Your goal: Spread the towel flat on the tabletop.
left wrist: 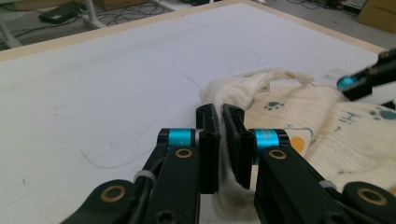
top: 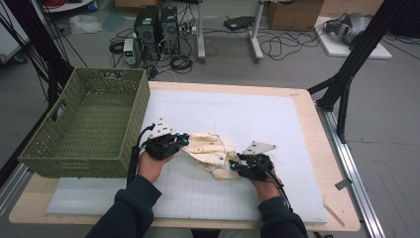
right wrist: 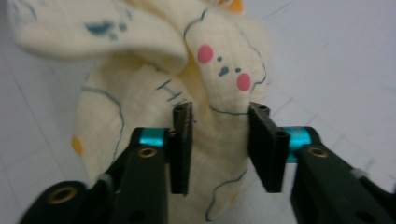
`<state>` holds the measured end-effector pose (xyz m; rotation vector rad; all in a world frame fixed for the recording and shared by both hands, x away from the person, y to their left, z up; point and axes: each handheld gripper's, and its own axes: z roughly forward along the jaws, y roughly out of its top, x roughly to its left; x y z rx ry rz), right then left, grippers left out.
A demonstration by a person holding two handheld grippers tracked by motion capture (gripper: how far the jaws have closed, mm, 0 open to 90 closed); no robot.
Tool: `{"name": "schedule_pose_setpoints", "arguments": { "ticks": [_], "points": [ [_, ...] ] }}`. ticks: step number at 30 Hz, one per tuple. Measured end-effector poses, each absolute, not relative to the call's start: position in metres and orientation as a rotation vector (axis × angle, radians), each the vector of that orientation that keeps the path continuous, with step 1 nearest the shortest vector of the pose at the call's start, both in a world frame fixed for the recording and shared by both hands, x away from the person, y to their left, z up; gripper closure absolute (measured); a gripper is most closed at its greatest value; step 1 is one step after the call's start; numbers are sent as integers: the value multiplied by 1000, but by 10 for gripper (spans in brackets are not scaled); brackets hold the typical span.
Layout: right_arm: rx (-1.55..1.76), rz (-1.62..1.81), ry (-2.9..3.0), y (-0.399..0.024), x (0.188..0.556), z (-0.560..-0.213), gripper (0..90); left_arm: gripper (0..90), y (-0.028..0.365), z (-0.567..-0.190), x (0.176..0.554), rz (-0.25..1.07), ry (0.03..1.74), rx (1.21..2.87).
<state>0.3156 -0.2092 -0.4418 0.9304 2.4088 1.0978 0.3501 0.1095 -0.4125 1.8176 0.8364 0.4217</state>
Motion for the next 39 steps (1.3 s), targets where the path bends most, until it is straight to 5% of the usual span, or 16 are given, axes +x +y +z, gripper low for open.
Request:
{"name": "schedule_pose_setpoints", "arguments": {
  "ticks": [4,17,23,25,31,34,39],
  "points": [
    [884,1026,2436,-204,312,-445,853,852,113,-411,356,463,853,1796],
    [774,1066,2556,-231,259,-433,860,854,77,-412,367,421,775,1867],
    [769,1017,2491,-244,248,-432,578,853,68,-415,375,389,772,1880],
    [845,1115,2382,-257,250,-425,417,852,70,-416,377,390,789,1866],
    [963,1271,2203,-280,255,-412,370,839,73,-423,385,394,820,1842],
    [994,1258,2159,-286,257,-412,376,643,79,-421,386,371,891,1832],
    [994,1237,2163,-284,261,-414,391,518,95,-407,381,384,917,1778]
  ]
}}
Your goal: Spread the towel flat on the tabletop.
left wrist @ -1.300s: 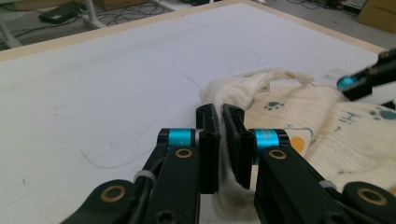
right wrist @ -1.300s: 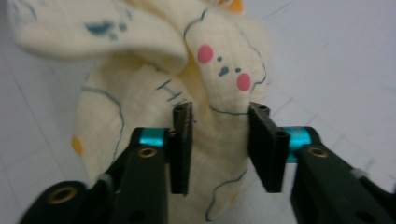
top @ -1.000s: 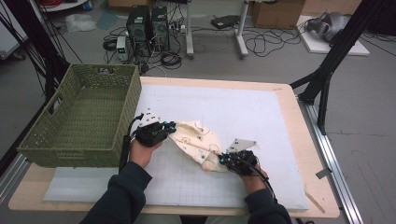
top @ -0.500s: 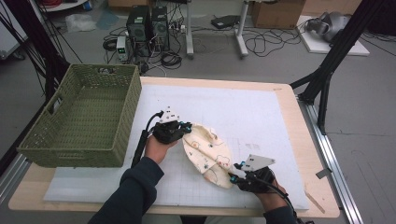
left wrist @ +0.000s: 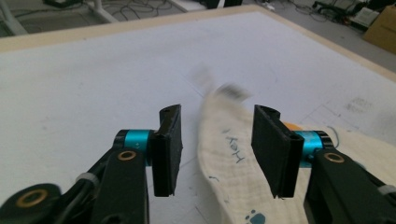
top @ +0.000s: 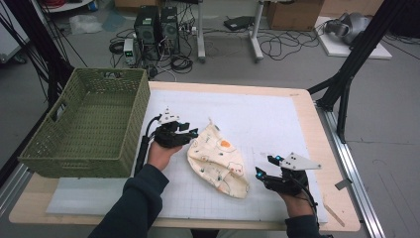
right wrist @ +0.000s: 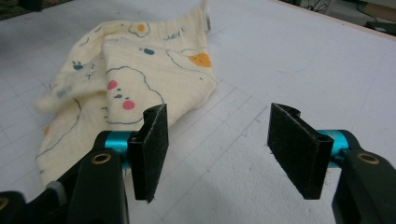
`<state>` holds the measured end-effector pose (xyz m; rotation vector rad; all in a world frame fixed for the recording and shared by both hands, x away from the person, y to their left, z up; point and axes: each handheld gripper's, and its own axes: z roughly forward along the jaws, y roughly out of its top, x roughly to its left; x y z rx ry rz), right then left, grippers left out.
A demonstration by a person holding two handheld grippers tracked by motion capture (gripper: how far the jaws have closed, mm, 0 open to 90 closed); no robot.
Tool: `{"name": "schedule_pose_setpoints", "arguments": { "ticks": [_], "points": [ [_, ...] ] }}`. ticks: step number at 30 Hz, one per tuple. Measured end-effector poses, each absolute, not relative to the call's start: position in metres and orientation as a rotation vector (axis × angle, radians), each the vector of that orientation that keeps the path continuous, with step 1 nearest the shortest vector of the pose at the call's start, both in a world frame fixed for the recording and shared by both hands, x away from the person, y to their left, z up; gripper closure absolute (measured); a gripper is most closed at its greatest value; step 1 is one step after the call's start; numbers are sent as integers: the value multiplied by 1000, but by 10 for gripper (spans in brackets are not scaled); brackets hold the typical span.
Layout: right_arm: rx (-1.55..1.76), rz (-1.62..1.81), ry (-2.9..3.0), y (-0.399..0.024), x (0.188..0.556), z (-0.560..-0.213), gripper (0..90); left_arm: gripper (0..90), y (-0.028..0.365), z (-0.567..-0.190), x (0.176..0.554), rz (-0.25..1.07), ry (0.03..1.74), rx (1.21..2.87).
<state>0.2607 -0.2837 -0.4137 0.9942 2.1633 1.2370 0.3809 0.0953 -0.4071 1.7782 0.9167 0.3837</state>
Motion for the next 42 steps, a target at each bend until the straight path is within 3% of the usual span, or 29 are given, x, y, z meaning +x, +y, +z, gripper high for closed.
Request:
{"name": "schedule_pose_setpoints", "arguments": {
  "ticks": [7,20,21,22,23,24,27,28,42],
  "points": [
    [981,1232,2216,-267,285,-417,412,491,99,-400,364,395,844,1798],
    [955,1125,2426,-206,362,-430,454,437,105,-419,359,326,837,1801],
    [923,1078,2464,-196,366,-436,553,438,106,-418,359,330,839,1800],
    [923,1078,2464,-196,366,-436,553,438,106,-418,358,332,840,1796],
    [894,1004,2482,-190,368,-441,671,439,108,-417,357,338,838,1797],
    [894,1004,2482,-190,368,-441,671,439,108,-417,357,338,838,1797],
    [855,1015,2509,-188,365,-442,863,440,110,-419,357,336,844,1797],
    [844,1008,2517,-188,364,-441,879,440,111,-420,357,334,848,1800],
    [1158,977,2083,-284,334,-426,891,448,104,-424,353,311,839,1802]
  ]
}}
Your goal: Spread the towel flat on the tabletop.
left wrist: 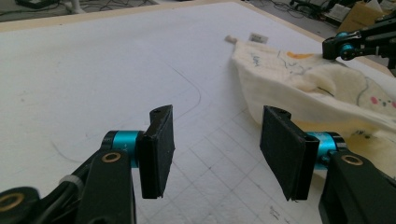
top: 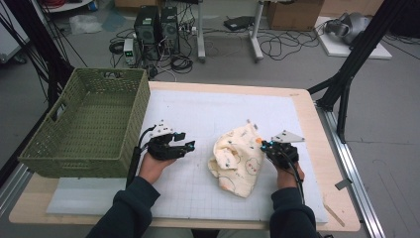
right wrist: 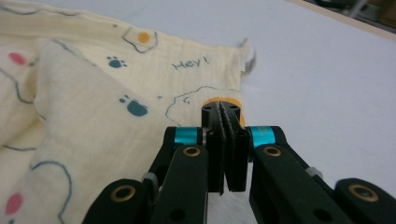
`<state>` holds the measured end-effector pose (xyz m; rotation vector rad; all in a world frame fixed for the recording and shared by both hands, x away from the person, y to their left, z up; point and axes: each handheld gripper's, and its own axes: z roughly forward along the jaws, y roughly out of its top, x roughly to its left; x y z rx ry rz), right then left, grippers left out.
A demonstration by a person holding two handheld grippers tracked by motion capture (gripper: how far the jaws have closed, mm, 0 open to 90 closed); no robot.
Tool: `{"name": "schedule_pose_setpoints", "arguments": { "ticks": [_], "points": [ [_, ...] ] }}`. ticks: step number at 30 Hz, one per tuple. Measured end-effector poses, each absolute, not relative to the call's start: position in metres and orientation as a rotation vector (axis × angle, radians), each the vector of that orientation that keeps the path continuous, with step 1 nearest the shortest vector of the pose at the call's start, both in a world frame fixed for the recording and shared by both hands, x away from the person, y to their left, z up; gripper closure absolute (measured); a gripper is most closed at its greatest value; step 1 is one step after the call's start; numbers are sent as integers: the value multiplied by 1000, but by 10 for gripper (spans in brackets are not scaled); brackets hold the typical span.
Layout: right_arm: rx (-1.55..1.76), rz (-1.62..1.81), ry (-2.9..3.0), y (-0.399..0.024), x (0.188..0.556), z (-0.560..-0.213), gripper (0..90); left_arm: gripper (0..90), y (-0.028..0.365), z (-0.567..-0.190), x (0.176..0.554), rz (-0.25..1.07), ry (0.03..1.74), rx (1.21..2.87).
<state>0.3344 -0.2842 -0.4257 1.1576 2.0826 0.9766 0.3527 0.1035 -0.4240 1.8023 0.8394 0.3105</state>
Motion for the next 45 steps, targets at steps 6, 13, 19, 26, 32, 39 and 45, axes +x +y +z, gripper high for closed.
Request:
{"name": "schedule_pose_setpoints", "arguments": {
  "ticks": [6,13,19,26,32,39,45],
  "points": [
    [1253,930,2019,-304,327,-431,778,446,86,-425,347,258,792,1832],
    [1205,1006,2001,-308,310,-426,642,430,55,-425,337,144,711,1847],
    [1126,1009,1989,-308,301,-419,595,370,22,-411,334,186,673,1886],
    [1116,1053,1973,-307,299,-418,563,843,-6,-427,355,355,647,2093],
    [1131,1061,1983,-308,301,-421,563,897,28,-420,379,432,819,1938],
    [1124,1063,1988,-306,304,-421,560,747,46,-414,385,373,849,1869],
    [1130,1062,1976,-307,303,-420,558,355,15,-423,375,229,790,1901]
  ]
}}
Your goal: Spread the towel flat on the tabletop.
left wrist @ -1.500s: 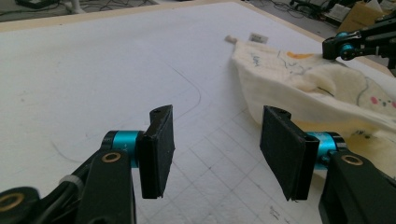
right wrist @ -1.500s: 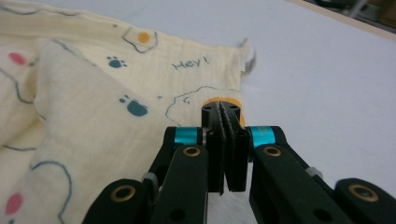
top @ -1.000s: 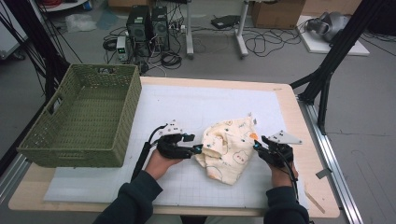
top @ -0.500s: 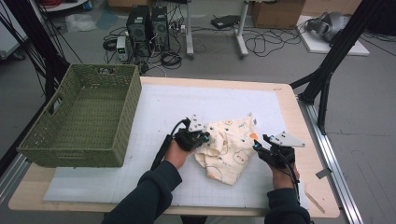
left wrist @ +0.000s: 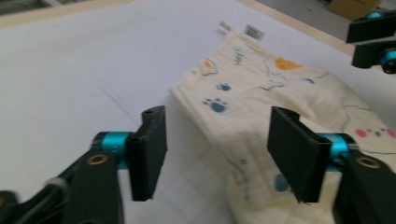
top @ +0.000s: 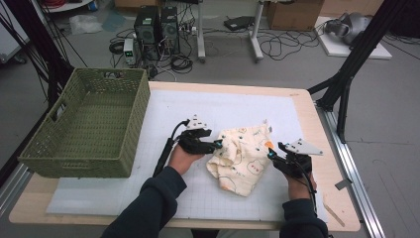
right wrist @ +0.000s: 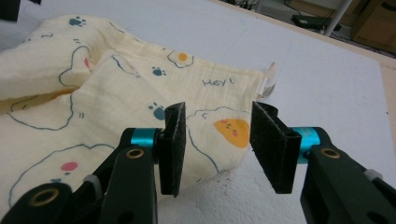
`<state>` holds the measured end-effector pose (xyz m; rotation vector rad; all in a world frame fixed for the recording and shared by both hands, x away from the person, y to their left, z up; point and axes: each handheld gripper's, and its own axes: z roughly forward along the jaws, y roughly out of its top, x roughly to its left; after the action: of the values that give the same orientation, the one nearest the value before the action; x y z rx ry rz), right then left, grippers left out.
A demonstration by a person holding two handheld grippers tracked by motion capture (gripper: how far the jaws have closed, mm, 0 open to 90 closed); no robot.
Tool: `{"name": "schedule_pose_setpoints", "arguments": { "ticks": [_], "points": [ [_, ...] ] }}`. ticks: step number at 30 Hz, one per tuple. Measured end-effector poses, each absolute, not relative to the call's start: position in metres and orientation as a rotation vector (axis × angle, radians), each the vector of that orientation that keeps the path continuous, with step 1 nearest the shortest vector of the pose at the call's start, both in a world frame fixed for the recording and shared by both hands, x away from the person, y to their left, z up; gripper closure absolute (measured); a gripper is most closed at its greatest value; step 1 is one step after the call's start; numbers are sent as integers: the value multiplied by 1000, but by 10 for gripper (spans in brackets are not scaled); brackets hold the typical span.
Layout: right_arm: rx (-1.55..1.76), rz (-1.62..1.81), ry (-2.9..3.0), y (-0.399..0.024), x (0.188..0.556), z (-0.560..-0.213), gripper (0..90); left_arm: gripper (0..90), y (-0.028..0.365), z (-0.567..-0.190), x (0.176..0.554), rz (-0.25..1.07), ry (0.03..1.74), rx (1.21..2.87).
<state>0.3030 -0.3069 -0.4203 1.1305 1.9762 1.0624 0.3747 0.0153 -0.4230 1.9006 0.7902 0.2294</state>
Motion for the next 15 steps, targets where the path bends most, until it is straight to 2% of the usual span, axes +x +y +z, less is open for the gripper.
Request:
{"name": "schedule_pose_setpoints", "arguments": {
  "ticks": [3,4,5,6,7,9,10,12,15],
  "points": [
    [1140,1064,1973,-308,302,-420,548,343,1,-429,372,133,770,1921],
    [1147,1064,1974,-309,302,-420,547,356,-3,-431,372,120,764,1935],
    [1147,1063,1976,-309,302,-421,546,421,-8,-433,371,124,760,1950],
    [1141,1062,1975,-309,302,-421,547,421,-12,-436,371,132,756,1972],
    [1139,1063,1976,-309,302,-421,547,492,-14,-438,371,138,752,1987],
    [1141,1066,1973,-310,301,-420,547,788,-17,-441,371,154,739,2017],
    [1141,1066,1973,-310,301,-420,547,788,-16,-442,370,177,701,2040],
    [1148,1077,1965,-311,299,-419,547,847,-11,-441,371,187,713,2013],
    [1152,1083,1958,-314,297,-418,547,854,5,-432,376,246,758,1940]
  ]
}}
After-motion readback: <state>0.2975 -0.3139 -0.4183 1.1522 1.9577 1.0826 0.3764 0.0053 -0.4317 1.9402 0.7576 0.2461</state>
